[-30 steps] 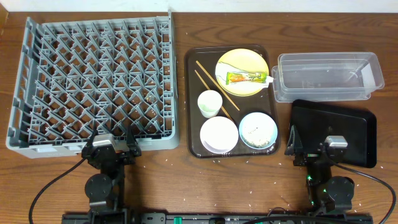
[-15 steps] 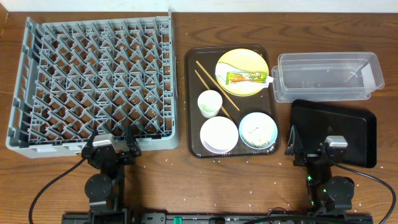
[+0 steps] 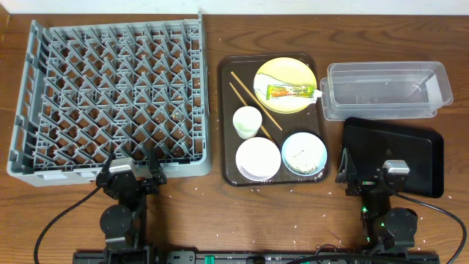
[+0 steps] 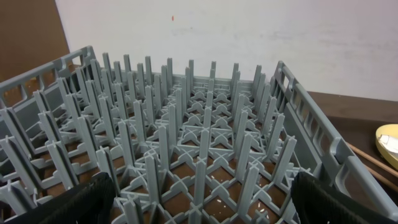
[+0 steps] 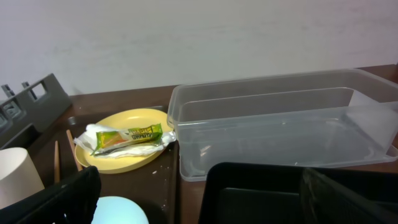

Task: Sort waste into correct bins and load items into the dishwasher
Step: 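Move the right gripper up toward the yellow plate on the tray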

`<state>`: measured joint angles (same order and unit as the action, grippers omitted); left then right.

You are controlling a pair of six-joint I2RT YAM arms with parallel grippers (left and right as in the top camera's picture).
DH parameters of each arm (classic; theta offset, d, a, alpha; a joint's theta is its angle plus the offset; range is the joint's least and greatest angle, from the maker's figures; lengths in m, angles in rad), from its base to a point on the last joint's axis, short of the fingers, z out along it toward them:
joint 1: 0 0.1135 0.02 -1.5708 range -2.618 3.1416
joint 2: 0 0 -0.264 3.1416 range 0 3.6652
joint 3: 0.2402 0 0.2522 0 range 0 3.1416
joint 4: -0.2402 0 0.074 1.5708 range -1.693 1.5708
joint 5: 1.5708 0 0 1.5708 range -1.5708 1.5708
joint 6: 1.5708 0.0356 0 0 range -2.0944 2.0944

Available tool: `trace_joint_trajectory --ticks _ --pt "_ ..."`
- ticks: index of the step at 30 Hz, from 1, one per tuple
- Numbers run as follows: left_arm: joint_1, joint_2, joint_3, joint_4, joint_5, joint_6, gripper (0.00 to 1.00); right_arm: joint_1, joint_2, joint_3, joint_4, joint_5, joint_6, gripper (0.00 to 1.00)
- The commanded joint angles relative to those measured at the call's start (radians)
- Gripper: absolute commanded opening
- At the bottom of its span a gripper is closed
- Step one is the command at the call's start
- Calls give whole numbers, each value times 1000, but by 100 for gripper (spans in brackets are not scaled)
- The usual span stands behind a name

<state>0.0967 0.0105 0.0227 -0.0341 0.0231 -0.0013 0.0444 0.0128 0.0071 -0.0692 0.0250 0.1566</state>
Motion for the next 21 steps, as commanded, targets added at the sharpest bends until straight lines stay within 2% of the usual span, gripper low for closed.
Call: trace_joint_trajectory --ticks 1,21 --pt "4 -5 -19 -36 -15 8 92 9 0 -2 -3 0 10 99" --pt "4 -5 -19 -37 -16 8 92 9 0 -2 79 -31 29 99"
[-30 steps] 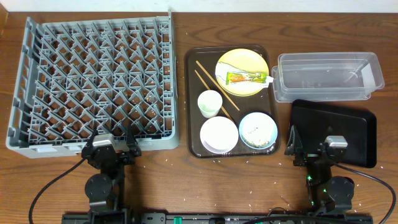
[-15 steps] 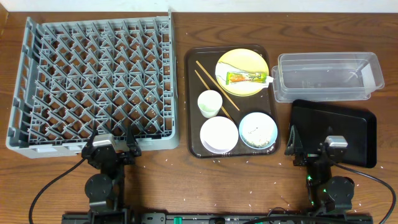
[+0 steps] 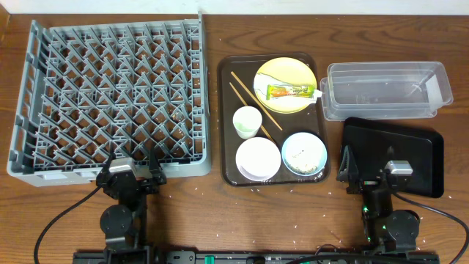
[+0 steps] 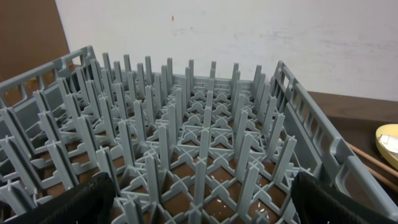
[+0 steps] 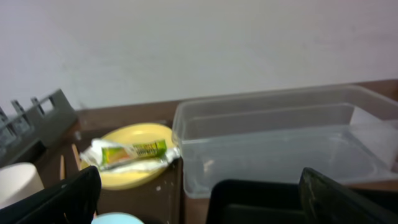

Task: Sort waste into correct bins and load items into the dishwasher
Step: 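Move the right gripper up toward the yellow plate on the tray, then grasp the snack wrapper and tissue on the yellow plate with right gripper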

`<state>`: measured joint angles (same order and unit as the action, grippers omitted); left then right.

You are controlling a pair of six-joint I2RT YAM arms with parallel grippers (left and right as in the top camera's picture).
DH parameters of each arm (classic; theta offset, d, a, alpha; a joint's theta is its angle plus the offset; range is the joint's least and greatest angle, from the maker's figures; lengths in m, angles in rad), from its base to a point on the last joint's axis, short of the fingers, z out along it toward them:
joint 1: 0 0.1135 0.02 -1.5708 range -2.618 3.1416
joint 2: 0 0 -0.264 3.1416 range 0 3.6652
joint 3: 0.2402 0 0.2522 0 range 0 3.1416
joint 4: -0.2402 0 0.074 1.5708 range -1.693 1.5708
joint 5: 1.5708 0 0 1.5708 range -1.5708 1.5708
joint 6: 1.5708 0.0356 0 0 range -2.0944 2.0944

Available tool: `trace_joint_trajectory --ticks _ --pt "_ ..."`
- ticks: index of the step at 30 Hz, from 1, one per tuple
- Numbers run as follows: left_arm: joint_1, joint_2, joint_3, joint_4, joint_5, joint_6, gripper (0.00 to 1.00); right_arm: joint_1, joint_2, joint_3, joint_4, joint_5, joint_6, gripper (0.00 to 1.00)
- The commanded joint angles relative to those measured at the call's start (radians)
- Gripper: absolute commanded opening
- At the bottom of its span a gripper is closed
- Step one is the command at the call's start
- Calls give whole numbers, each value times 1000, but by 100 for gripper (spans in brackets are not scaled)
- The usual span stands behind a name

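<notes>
A brown tray (image 3: 223, 110) holds a yellow plate (image 3: 293, 70) with a green wrapper (image 3: 290, 92) on it, two chopsticks (image 3: 250, 99), a white cup (image 3: 247, 121), a white bowl (image 3: 258, 158) and a light blue bowl (image 3: 304, 154) with food scraps. The grey dish rack (image 3: 113, 95) lies to the left. A clear bin (image 3: 385, 89) and a black bin (image 3: 399, 150) stand to the right. My left gripper (image 3: 130, 174) is open at the rack's near edge, empty. My right gripper (image 3: 370, 180) is open at the black bin's near edge, empty. The wrapper (image 5: 130, 151) shows blurred in the right wrist view.
White crumbs are scattered on the wooden table (image 3: 198, 194) near the front. Cables run from both arm bases at the front edge. A white wall stands behind the table.
My right gripper has shifted slightly; its view is now blurred and the plate and clear bin sit a little higher in it. The left gripper and all objects are unchanged.
</notes>
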<state>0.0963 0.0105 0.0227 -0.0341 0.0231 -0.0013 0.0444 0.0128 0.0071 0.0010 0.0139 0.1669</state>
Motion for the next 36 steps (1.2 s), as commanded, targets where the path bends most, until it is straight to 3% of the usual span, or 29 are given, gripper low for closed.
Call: trace_joint_trajectory --ticks 1,9,21,25,36 --pt "5 -5 -19 -36 -16 8 92 9 0 -1 18 -21 19 99" --pt "5 -5 -19 -36 -16 8 92 8 123 102 56 -132 8 99" --pt "5 -5 -19 -36 -16 8 92 8 780 629 25 -337 -79 99" --pt "5 -5 -19 -36 -16 8 92 9 1141 1030 -225 -478 -79 99" --pt "5 -5 -19 -36 -16 8 92 52 1704 1748 -847 -550 -196 99"
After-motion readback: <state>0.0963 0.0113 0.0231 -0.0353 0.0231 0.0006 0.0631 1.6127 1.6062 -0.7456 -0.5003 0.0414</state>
